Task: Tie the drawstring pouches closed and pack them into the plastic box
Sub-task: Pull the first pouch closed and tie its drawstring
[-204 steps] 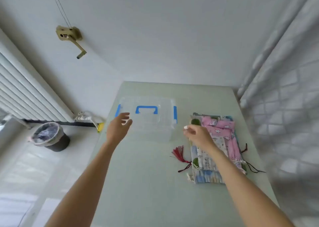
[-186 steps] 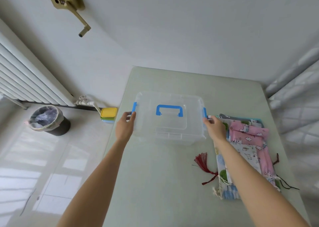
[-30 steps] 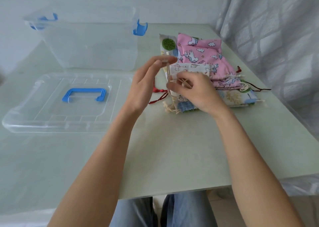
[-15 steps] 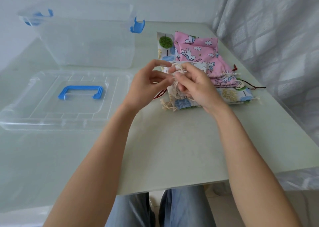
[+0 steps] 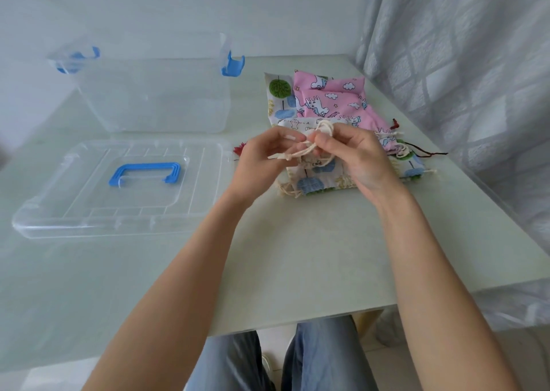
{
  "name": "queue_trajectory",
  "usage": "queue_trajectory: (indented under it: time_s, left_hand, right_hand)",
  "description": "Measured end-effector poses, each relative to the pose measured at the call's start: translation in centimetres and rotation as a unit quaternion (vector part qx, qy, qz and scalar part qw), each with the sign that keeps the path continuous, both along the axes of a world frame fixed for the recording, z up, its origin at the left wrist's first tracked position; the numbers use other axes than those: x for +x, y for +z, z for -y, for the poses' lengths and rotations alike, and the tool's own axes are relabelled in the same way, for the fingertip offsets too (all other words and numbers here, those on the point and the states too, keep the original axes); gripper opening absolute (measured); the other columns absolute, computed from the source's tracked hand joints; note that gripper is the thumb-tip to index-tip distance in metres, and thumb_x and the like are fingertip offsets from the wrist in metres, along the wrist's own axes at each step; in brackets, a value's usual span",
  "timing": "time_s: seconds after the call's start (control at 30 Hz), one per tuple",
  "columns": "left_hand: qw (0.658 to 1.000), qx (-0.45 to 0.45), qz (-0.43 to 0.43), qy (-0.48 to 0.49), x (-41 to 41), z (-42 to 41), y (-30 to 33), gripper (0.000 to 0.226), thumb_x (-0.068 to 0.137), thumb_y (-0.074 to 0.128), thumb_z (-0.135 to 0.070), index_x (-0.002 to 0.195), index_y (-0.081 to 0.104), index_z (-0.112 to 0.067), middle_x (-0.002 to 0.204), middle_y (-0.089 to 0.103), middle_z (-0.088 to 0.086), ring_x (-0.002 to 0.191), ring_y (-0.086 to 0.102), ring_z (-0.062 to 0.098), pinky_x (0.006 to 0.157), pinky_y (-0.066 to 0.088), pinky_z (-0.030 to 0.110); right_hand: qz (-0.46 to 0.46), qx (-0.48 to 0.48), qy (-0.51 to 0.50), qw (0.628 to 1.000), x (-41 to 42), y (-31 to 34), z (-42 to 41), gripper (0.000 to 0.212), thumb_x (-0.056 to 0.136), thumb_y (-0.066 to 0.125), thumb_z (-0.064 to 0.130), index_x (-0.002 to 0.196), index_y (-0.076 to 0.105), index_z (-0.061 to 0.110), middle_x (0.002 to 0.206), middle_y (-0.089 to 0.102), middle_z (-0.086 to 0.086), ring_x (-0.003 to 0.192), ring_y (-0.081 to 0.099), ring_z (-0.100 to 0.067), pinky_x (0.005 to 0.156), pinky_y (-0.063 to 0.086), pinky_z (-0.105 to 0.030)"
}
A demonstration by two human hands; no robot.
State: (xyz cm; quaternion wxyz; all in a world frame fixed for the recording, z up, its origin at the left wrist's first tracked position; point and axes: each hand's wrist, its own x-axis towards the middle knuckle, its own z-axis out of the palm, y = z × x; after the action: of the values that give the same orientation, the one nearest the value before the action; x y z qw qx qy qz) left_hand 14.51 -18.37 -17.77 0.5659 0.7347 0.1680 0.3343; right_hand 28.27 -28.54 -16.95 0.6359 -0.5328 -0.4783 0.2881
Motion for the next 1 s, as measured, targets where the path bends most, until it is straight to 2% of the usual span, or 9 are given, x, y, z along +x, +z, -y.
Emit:
queue_trajectory:
  time_s: [0.2, 0.3, 0.5, 0.6, 0.7, 0.8, 0.9, 0.93, 1.0]
  left_hand:
    - [0.998, -0.067, -0.013, -0.017, -0.8, 0.1, 0.6, 0.017, 0.092, 0.054, -0.008, 0.081, 0.064, -0.017, 0.062, 0.065, -0.010, 0.062, 0.059, 0.005, 0.058, 0.046, 0.016]
    - [0.998, -0.051, -0.041, -0.025, -0.8, -0.1, 0.5, 0.015, 0.090, 0.058, -0.008, 0.082, 0.066, -0.019, 0.062, 0.066, -0.009, 0.053, 0.055, 0.004, 0.048, 0.041, 0.015]
    - [0.997, -0.029, -0.060, -0.044, -0.9, -0.6, 0.2, 0.017, 0.086, 0.063, -0.006, 0.094, 0.065, -0.021, 0.085, 0.070, -0.006, 0.055, 0.058, 0.001, 0.051, 0.044, 0.015]
    - [0.997, -0.010, -0.060, -0.053, -0.9, -0.6, 0.0, 0.021, 0.087, 0.060, -0.001, 0.091, 0.065, -0.021, 0.072, 0.069, -0.010, 0.053, 0.055, 0.000, 0.049, 0.042, 0.014]
    - [0.997, 0.020, -0.061, -0.039, -0.8, -0.6, -0.1, 0.018, 0.088, 0.060, -0.005, 0.085, 0.066, -0.022, 0.067, 0.065, -0.009, 0.053, 0.053, -0.001, 0.051, 0.042, 0.015]
    - [0.983, 0.152, -0.091, 0.048, -0.7, -0.5, -0.4, 0.012, 0.087, 0.061, -0.008, 0.085, 0.067, -0.019, 0.068, 0.061, -0.014, 0.059, 0.056, -0.001, 0.059, 0.047, 0.019]
    - [0.902, 0.387, -0.089, 0.168, -0.9, -0.9, -0.7, 0.009, 0.083, 0.061, -0.013, 0.089, 0.068, -0.013, 0.077, 0.061, -0.004, 0.063, 0.059, 0.012, 0.059, 0.052, 0.032]
    - [0.886, 0.413, -0.072, 0.198, -1.0, -1.1, -0.7, 0.009, 0.083, 0.061, -0.014, 0.090, 0.067, -0.013, 0.080, 0.062, -0.001, 0.063, 0.060, 0.015, 0.057, 0.052, 0.032]
    - [0.888, 0.401, -0.032, 0.222, -0.9, -1.3, -0.6, 0.008, 0.087, 0.059, -0.015, 0.091, 0.066, -0.012, 0.084, 0.062, 0.000, 0.063, 0.060, 0.014, 0.056, 0.052, 0.029]
  right_hand:
    - [0.186, 0.043, -0.144, 0.971, 0.0, -0.9, -0.4, 0.022, 0.078, 0.073, 0.006, 0.094, 0.066, 0.019, 0.084, 0.068, 0.012, 0.074, 0.063, 0.001, 0.072, 0.051, -0.017]
    - [0.192, 0.061, -0.139, 0.970, -0.3, -1.3, -0.7, 0.017, 0.076, 0.074, 0.009, 0.090, 0.067, 0.016, 0.081, 0.068, 0.007, 0.072, 0.065, -0.006, 0.069, 0.052, -0.021]
    - [0.274, 0.101, -0.152, 0.944, 0.0, -1.7, -1.0, 0.014, 0.073, 0.077, 0.012, 0.082, 0.069, 0.005, 0.081, 0.062, 0.013, 0.075, 0.058, -0.005, 0.070, 0.044, -0.016]
    - [0.278, 0.110, -0.154, 0.942, 0.3, -1.9, -1.2, 0.019, 0.071, 0.078, 0.013, 0.083, 0.070, 0.000, 0.080, 0.058, 0.013, 0.080, 0.055, 0.001, 0.074, 0.042, -0.017]
    - [0.255, 0.105, -0.155, 0.949, 0.4, -1.9, -1.1, 0.021, 0.070, 0.078, 0.018, 0.086, 0.072, 0.007, 0.081, 0.059, 0.016, 0.080, 0.058, -0.007, 0.073, 0.044, -0.022]
    - [0.267, 0.111, -0.160, 0.944, 0.2, -1.9, -1.0, 0.023, 0.069, 0.079, 0.015, 0.090, 0.071, 0.013, 0.084, 0.062, 0.014, 0.079, 0.061, -0.016, 0.072, 0.048, -0.023]
    - [0.284, 0.115, -0.164, 0.938, 0.0, -1.9, -1.1, 0.020, 0.069, 0.079, 0.015, 0.088, 0.073, 0.010, 0.082, 0.066, 0.005, 0.076, 0.061, -0.012, 0.070, 0.046, -0.016]
    - [0.263, 0.113, -0.160, 0.945, -0.1, -1.8, -1.1, 0.018, 0.071, 0.078, 0.018, 0.087, 0.073, 0.012, 0.082, 0.068, 0.004, 0.075, 0.062, -0.014, 0.068, 0.048, -0.018]
    - [0.190, 0.101, -0.150, 0.965, -0.1, -1.4, -1.0, 0.018, 0.074, 0.076, 0.020, 0.092, 0.073, 0.021, 0.083, 0.071, 0.004, 0.073, 0.066, -0.019, 0.063, 0.054, -0.027]
